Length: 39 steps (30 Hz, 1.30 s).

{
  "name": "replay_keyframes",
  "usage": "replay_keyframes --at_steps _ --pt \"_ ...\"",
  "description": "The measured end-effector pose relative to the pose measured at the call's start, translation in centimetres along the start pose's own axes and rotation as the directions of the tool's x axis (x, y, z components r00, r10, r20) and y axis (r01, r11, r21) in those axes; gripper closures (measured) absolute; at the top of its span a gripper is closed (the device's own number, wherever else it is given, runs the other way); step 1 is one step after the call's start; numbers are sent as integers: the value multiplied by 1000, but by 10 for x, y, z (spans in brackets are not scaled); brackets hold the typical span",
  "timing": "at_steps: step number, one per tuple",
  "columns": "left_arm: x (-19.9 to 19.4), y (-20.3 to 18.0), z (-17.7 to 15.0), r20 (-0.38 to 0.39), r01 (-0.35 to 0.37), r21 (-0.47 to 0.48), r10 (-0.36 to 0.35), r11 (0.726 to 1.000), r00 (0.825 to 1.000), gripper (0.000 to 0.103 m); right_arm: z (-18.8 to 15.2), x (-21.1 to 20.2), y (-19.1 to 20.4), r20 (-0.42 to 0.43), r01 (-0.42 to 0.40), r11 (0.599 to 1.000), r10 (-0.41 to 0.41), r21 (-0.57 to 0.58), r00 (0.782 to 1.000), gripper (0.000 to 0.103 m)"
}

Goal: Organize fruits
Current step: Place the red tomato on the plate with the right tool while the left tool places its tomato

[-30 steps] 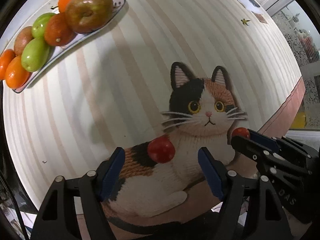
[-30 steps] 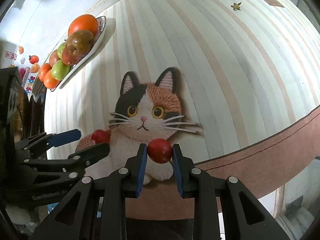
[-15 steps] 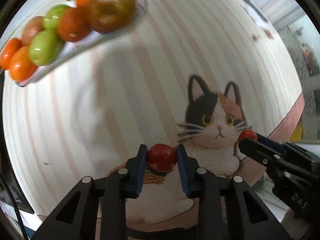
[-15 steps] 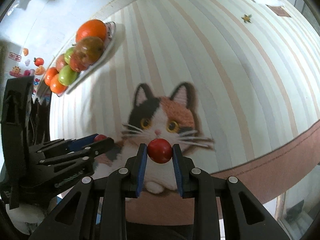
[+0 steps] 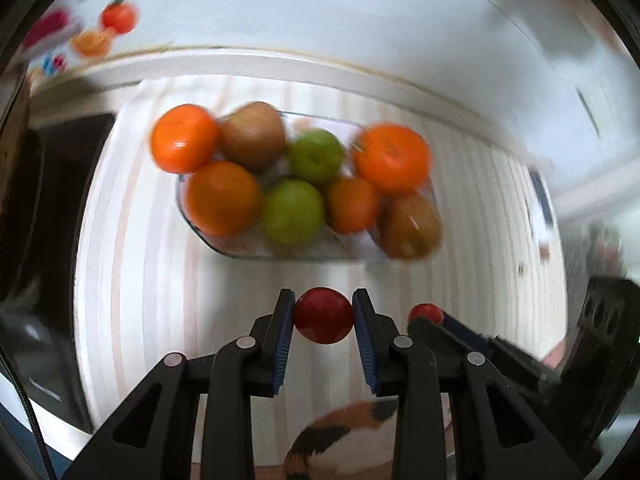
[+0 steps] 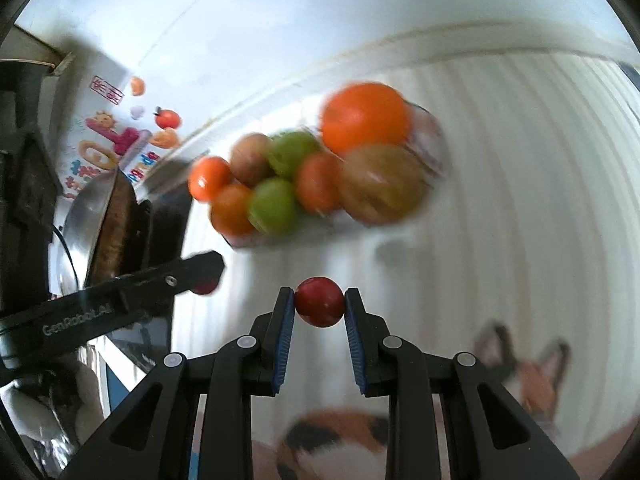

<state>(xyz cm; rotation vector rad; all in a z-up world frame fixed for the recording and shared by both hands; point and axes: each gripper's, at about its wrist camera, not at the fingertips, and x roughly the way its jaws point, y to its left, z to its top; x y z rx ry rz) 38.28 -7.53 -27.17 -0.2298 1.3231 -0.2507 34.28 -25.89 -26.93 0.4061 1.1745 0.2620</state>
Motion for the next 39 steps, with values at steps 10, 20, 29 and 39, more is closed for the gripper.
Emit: replay_keyframes --at_steps 10,20,29,39 --pt "22 45 33 3 52 -176 -53 983 999 76 35 57 19 -28 37 997 -39 -74 999 75" --pt "34 47 37 -13 6 -153 -8 988 1000 76 39 80 16 -36 72 994 -75 -79 997 75" --pt "41 49 37 -39 -27 -170 21 985 999 74 40 89 19 -22 87 991 -90 -100 996 74" --pt "18 49 38 0 -59 -177 60 982 998 45 39 62 31 28 89 991 -87 -103 996 16"
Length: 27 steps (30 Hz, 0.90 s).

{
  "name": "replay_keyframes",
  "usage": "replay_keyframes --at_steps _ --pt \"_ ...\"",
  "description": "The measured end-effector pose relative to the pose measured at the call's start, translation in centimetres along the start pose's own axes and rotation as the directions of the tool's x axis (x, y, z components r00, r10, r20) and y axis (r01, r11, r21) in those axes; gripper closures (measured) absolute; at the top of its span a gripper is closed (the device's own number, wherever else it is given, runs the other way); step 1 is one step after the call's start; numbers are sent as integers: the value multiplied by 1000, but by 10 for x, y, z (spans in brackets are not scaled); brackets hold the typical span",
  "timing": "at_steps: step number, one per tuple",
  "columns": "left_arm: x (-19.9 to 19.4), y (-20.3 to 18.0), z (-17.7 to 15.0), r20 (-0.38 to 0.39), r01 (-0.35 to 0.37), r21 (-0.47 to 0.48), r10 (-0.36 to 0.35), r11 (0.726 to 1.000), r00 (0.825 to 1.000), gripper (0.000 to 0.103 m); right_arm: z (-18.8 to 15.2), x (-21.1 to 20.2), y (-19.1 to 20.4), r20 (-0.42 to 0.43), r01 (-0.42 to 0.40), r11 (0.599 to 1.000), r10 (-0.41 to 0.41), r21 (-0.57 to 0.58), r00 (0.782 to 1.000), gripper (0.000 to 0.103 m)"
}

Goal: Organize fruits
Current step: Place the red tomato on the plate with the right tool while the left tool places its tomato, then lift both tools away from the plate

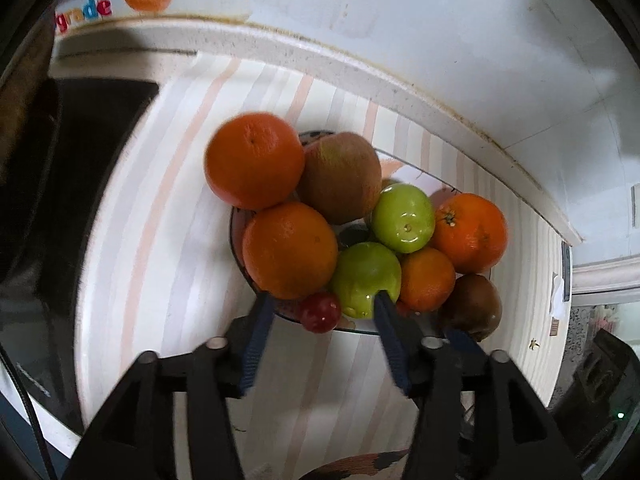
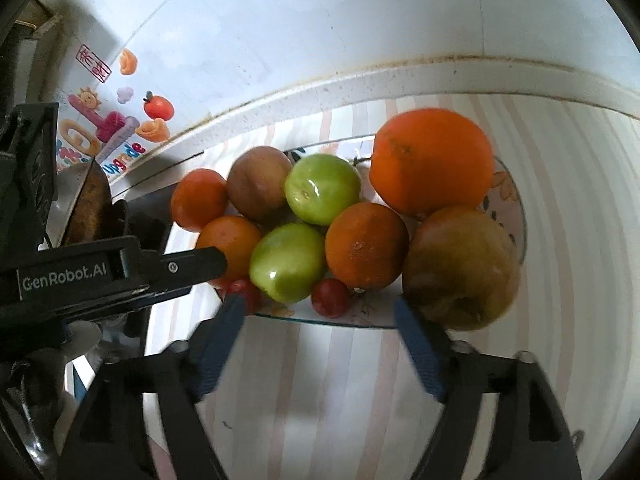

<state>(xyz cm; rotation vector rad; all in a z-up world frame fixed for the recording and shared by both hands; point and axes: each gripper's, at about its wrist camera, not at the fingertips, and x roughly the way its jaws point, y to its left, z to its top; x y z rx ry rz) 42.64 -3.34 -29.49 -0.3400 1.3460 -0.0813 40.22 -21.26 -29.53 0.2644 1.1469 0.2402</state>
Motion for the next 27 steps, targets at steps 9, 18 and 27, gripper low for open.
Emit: replay_keyframes --at_steps 9,18,27 --pt "-47 -11 -32 123 -196 139 180 971 976 11 -6 -62 0 16 180 984 -180 -2 984 4" --pt "-90 -24 -68 198 -238 180 202 954 959 10 -12 -130 -9 69 251 968 -250 0 966 4" --pt "-165 -40 -113 334 -245 186 174 951 926 10 -38 -198 12 141 230 973 -225 -24 964 4"
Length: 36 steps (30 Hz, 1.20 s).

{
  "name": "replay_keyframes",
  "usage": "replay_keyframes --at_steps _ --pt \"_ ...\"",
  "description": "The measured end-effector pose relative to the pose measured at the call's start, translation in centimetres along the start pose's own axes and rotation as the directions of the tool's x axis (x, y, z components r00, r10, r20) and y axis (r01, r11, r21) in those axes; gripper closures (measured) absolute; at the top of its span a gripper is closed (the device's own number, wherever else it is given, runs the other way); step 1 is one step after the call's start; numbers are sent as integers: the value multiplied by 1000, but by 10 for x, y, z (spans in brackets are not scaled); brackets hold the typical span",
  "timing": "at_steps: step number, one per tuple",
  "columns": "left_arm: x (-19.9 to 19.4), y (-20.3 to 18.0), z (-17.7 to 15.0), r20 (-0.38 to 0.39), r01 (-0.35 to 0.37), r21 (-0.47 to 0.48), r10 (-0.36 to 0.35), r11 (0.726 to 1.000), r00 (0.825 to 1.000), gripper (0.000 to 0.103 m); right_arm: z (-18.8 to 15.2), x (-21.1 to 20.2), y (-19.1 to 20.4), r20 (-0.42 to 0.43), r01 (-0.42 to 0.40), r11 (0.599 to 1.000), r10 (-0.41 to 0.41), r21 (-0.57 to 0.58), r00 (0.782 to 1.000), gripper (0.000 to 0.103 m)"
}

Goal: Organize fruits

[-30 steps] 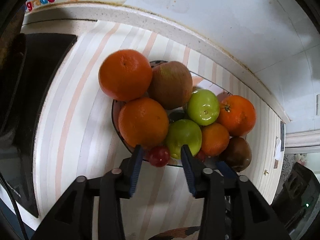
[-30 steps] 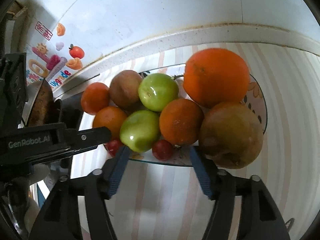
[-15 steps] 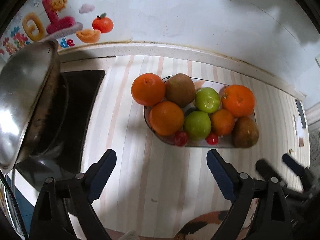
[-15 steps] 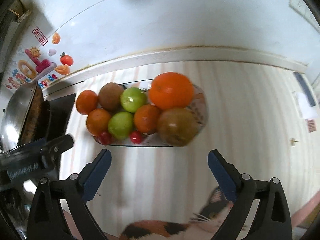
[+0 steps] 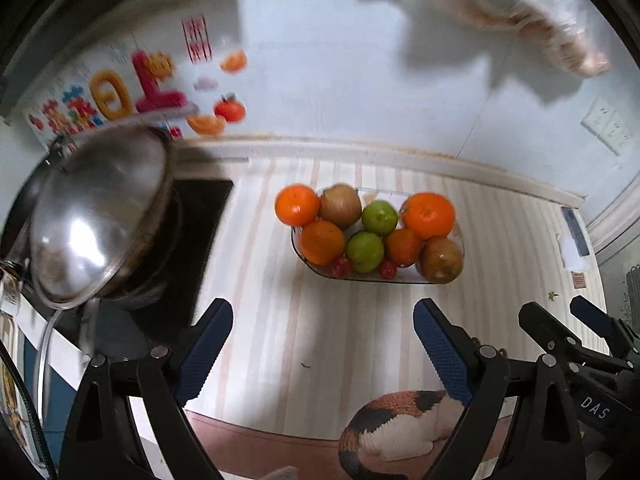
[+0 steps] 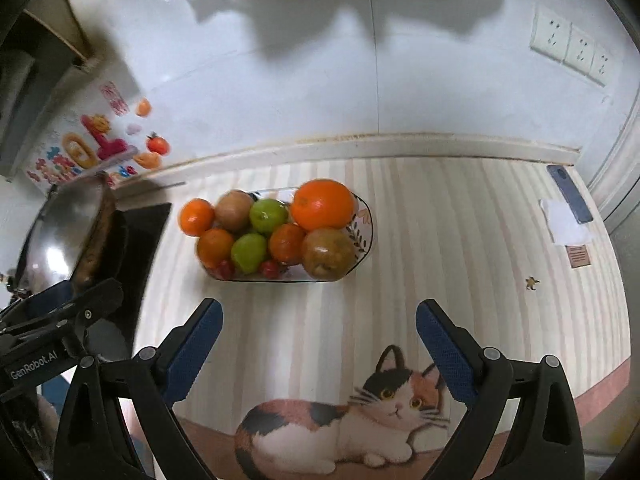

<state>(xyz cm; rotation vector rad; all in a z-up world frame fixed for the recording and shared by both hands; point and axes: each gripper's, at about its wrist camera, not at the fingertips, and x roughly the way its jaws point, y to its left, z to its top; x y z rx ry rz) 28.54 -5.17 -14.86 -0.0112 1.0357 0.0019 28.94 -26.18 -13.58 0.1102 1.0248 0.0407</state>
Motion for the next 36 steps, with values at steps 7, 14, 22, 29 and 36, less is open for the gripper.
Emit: replay_keyframes --at_steps 7,14,22,29,36 --pt "-67 6 -28 86 30 37 -34 999 996 10 -34 -78 16 91 9 1000 -8 -11 996 4" --pt "-126 15 -69 141 61 70 -71 996 987 10 -81 -160 31 168 39 999 -40 12 985 4" --pt "-186 15 -112 202 71 110 -92 991 975 10 -135 -234 39 230 56 998 -61 26 971 4" --pt "-212 15 -131 231 54 104 -77 993 970 10 -156 -269 38 262 30 999 -33 15 965 4" --pt "-220 13 -134 251 33 64 -48 997 967 10 -159 -275 30 249 -10 1000 8 10 968 4"
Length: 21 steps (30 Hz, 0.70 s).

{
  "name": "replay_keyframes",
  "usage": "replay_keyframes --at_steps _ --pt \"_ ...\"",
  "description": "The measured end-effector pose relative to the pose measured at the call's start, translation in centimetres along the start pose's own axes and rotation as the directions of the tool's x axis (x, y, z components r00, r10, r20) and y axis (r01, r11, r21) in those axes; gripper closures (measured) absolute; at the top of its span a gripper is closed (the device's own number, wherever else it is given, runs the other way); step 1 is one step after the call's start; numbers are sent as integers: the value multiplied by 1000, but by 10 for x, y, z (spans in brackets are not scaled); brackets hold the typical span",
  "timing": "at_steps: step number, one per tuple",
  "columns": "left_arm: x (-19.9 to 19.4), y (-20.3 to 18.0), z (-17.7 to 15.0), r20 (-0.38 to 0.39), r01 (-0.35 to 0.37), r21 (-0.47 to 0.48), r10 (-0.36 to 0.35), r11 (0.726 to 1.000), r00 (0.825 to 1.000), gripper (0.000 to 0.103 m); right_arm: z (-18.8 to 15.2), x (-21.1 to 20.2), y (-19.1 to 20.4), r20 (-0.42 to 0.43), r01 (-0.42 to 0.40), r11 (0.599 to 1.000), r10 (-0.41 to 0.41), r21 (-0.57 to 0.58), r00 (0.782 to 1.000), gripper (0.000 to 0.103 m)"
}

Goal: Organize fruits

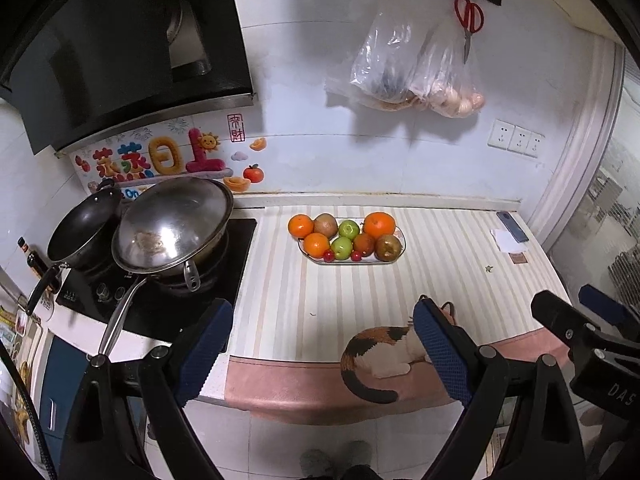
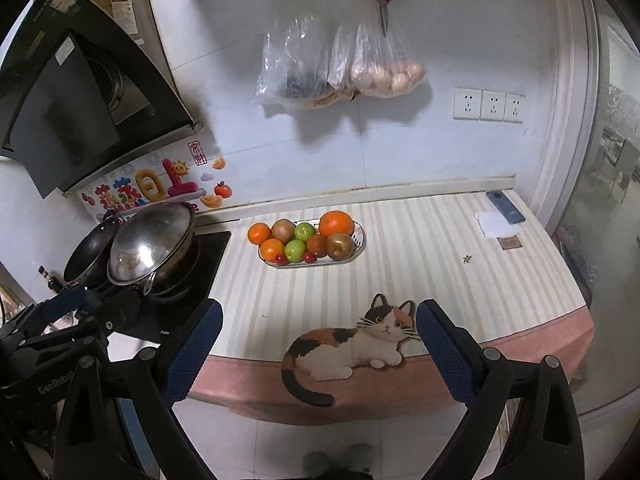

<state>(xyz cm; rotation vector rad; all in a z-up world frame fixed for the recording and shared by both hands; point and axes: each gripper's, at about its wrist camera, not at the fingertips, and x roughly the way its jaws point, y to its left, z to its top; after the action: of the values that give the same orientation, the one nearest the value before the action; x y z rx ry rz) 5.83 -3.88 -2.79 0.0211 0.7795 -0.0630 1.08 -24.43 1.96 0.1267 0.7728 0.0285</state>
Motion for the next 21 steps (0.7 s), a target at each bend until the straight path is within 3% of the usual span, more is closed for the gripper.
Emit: replay_keyframes --at_steps 5,8,21 --pt "17 -1 5 -9 -18 -17 18 1000 1000 10 10 16 -8 -2 2 1000 -2 -10 1000 1" --pt "31 -4 10 -19 -37 -13 37 999 999 2 18 31 -12 0 -5 1000 5 -16 1000 1" --pt "92 0 33 -53 -98 -32 96 995 994 1 56 115 -8 -30 -2 998 0 -55 1000 1"
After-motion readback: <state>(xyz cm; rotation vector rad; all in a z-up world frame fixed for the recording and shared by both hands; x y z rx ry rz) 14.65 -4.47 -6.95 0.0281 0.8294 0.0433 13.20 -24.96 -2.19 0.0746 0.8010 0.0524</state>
